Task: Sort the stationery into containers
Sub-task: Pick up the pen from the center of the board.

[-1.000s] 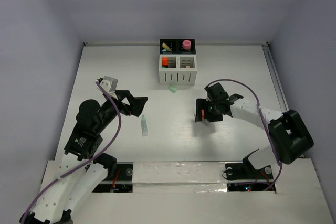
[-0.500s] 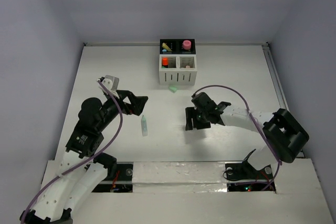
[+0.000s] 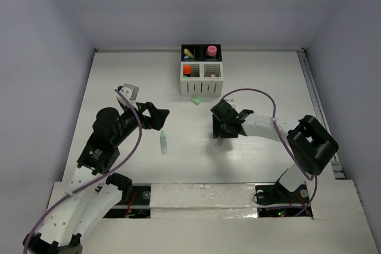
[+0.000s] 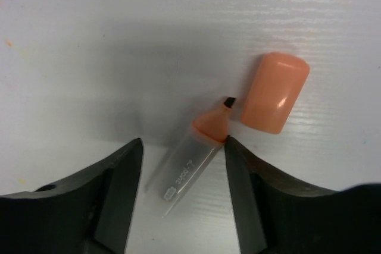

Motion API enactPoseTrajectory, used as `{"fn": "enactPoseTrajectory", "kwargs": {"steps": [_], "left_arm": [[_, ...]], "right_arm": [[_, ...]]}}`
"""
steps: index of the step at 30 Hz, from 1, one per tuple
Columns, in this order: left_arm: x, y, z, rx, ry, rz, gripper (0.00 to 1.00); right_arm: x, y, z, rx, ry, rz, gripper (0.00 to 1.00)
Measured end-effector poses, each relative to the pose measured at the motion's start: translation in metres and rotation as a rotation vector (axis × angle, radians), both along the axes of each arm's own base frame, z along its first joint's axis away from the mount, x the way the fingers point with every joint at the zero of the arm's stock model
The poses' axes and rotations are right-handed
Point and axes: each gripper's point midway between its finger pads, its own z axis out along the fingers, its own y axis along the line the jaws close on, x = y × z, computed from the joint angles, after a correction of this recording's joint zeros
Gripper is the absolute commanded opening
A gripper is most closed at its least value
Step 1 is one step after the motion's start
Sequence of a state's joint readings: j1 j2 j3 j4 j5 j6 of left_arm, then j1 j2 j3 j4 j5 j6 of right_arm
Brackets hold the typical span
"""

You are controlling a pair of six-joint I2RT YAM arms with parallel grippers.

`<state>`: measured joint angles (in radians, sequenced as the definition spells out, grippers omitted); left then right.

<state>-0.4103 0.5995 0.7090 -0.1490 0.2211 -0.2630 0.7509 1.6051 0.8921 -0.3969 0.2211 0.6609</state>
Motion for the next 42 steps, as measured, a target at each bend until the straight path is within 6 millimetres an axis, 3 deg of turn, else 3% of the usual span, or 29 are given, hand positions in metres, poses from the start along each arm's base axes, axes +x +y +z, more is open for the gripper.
{"fn": "enactPoseTrajectory", "kwargs": {"steps": [1,4,7,9,12,16,21,24,28,32,36,42], "left_arm": [[0.0,0.0,0.0,0.0,0.001,-0.001,0.99],[0.0,-0.001,-0.001,0.0,0.004,-0.008,0.99],[-0.001,-0.004,-0.002,-0.001,0.011,-0.026,0.99],[-0.003,-0.007,-0.004,-0.004,0.019,-0.043,0.99],[-0.007,-0.012,-0.009,-0.017,0.041,-0.077,0.99],[-0.018,-0.022,-0.013,-0.08,0.069,-0.133,0.99],[-0.036,-0.031,-0.031,-0.171,0.119,-0.19,0.99],[-0.04,-0.037,-0.037,-0.203,0.152,-0.221,0.99],[-0.036,-0.043,-0.042,-0.214,0.195,-0.237,0.95],[-0.035,-0.045,-0.046,-0.219,0.218,-0.241,0.7],[-0.035,-0.046,-0.045,-0.226,0.219,-0.245,0.57],[-0.033,-0.048,-0.05,-0.225,0.238,-0.245,0.42]], "right_arm": [[0.003,0.0,0.0,-0.01,-0.004,-0.006,0.59],[0.008,-0.001,-0.001,-0.037,-0.013,-0.017,0.46],[0.011,-0.003,-0.003,-0.055,-0.019,-0.027,0.44],[0.012,-0.001,-0.003,-0.062,-0.024,-0.026,0.38],[0.014,-0.001,-0.004,-0.072,-0.026,-0.03,0.2],[0.017,0.0,-0.002,-0.075,-0.03,-0.03,0.13],[0.016,0.006,0.008,-0.054,-0.032,0.004,0.11],[0.019,0.027,0.042,0.038,-0.095,0.046,0.11],[0.027,0.077,0.127,0.216,-0.274,0.112,0.1],[0.022,0.129,0.201,0.386,-0.428,0.181,0.1],[0.013,0.155,0.231,0.452,-0.494,0.211,0.1],[0.016,0.174,0.247,0.471,-0.536,0.208,0.1]]}}
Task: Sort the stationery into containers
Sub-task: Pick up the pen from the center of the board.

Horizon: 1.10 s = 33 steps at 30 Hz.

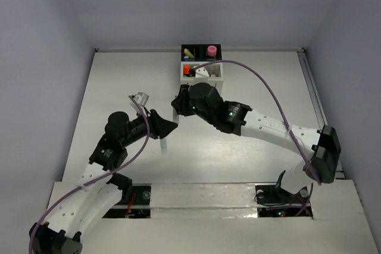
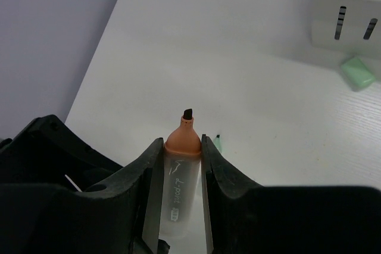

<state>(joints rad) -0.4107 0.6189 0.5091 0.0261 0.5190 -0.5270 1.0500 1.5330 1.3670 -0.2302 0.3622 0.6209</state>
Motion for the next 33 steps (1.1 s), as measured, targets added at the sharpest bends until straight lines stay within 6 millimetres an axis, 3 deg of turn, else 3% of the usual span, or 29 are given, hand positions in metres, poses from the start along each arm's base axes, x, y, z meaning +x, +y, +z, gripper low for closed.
{"fn": "enactPoseTrajectory", "kwargs": {"steps": [5,16,19,23,26,27,30,33], "left_arm": [[0.0,0.0,-0.002,-0.001,0.008,0.002,0.32],[0.001,0.001,-0.003,0.001,0.01,0.01,0.21],[0.003,0.004,-0.006,0.007,0.026,0.036,0.01],[0.005,0.008,-0.008,0.01,0.028,0.056,0.0],[0.004,0.011,-0.005,0.008,0.016,0.068,0.0],[0.003,0.011,-0.004,0.007,0.013,0.07,0.0],[0.002,0.012,-0.001,0.002,-0.001,0.07,0.0],[0.001,0.012,0.003,-0.004,-0.018,0.069,0.0]], "right_arm": [[0.0,0.007,0.001,0.003,-0.007,0.002,0.1],[-0.004,0.026,-0.008,-0.016,0.0,0.023,0.1],[-0.004,0.027,-0.007,-0.015,-0.003,0.021,0.1],[-0.005,0.028,-0.005,-0.009,-0.005,0.022,0.11],[-0.005,0.03,-0.003,0.003,-0.006,0.024,0.25],[-0.006,0.03,-0.002,0.006,-0.007,0.028,0.42],[-0.011,0.025,0.0,0.009,0.0,0.04,0.67],[-0.022,0.01,0.006,0.008,-0.003,0.05,0.73]]}}
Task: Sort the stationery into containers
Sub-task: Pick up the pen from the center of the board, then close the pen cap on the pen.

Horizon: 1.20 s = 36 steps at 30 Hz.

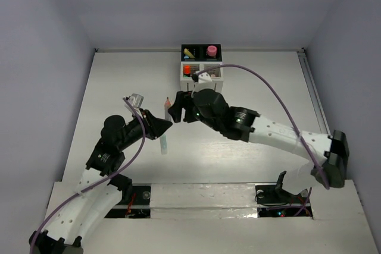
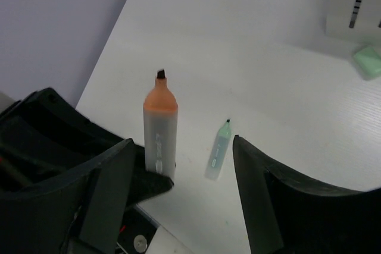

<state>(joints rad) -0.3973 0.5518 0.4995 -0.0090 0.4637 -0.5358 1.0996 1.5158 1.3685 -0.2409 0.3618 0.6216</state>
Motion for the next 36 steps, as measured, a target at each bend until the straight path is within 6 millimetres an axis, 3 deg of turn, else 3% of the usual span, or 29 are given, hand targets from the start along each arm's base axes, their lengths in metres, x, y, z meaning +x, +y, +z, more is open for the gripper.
{"fn": "enactPoseTrajectory", "kwargs": {"steps": [5,7,9,12,13,17,20,26,31,36], "left_arm": [[0.0,-0.001,0.004,-0.008,-0.015,-0.01,0.0],[-0.001,-0.002,0.005,-0.01,-0.018,-0.015,0.0],[-0.002,-0.002,0.006,-0.013,-0.023,-0.021,0.0],[-0.004,-0.002,0.009,-0.018,-0.034,-0.026,0.0],[-0.005,-0.002,0.009,-0.019,-0.036,-0.027,0.0],[-0.005,-0.003,0.01,-0.019,-0.041,-0.03,0.0],[-0.005,-0.003,0.01,-0.02,-0.041,-0.03,0.0],[-0.005,-0.003,0.011,-0.02,-0.043,-0.03,0.0],[-0.005,-0.003,0.011,-0.02,-0.043,-0.03,0.0],[-0.005,-0.003,0.011,-0.021,-0.043,-0.032,0.0]], "right_arm": [[-0.016,-0.061,0.028,0.042,-0.039,-0.053,0.65],[-0.008,-0.096,0.036,0.069,-0.047,-0.125,0.58],[0.01,-0.136,0.029,0.064,-0.037,-0.238,0.51],[0.032,-0.187,-0.014,-0.034,0.028,-0.403,0.57],[0.036,-0.2,-0.032,-0.076,0.057,-0.442,0.64],[0.039,-0.244,-0.115,-0.28,0.224,-0.536,0.74],[0.042,-0.256,-0.153,-0.373,0.318,-0.55,0.76],[0.039,-0.248,-0.203,-0.477,0.433,-0.496,0.72],[0.037,-0.246,-0.228,-0.525,0.489,-0.473,0.63],[0.042,-0.241,-0.24,-0.533,0.513,-0.461,0.57]]}}
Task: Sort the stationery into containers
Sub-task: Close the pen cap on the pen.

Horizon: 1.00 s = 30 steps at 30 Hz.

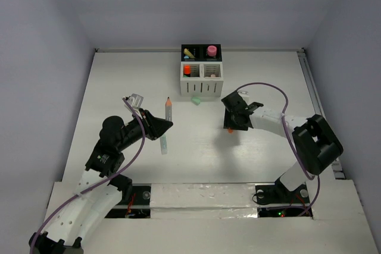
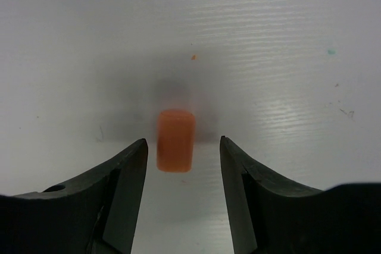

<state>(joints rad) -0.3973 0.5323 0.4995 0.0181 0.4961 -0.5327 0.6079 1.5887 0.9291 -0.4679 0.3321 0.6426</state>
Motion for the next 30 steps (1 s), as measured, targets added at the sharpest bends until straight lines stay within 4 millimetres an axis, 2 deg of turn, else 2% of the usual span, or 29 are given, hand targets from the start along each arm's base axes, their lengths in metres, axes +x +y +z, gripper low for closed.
{"fn": "enactPoseTrajectory", "kwargs": {"steps": [9,15,19,23,26,29,30], "left_arm": [[0.0,0.0,0.0,0.0,0.0,-0.001,0.0],[0.0,0.0,0.0,0.0,0.0,-0.001,0.0],[0.0,0.0,0.0,0.0,0.0,-0.001,0.0],[0.0,0.0,0.0,0.0,0.0,-0.002,0.0],[-0.001,0.0,0.0,-0.001,0.0,-0.004,0.0],[-0.001,-0.001,0.0,-0.001,0.0,-0.005,0.0],[-0.001,-0.001,0.0,0.0,0.001,-0.005,0.0]], "right_arm": [[0.012,0.007,-0.009,0.009,0.01,0.003,0.49],[0.012,0.007,-0.013,0.003,0.017,0.005,0.36],[0.013,0.007,-0.014,0.002,0.018,0.003,0.16],[0.014,0.008,-0.012,0.012,0.011,0.004,0.1],[0.016,0.015,0.001,0.057,-0.017,0.016,0.08],[0.02,0.033,0.039,0.146,-0.115,0.052,0.07],[0.02,0.043,0.058,0.183,-0.16,0.074,0.07]]}}
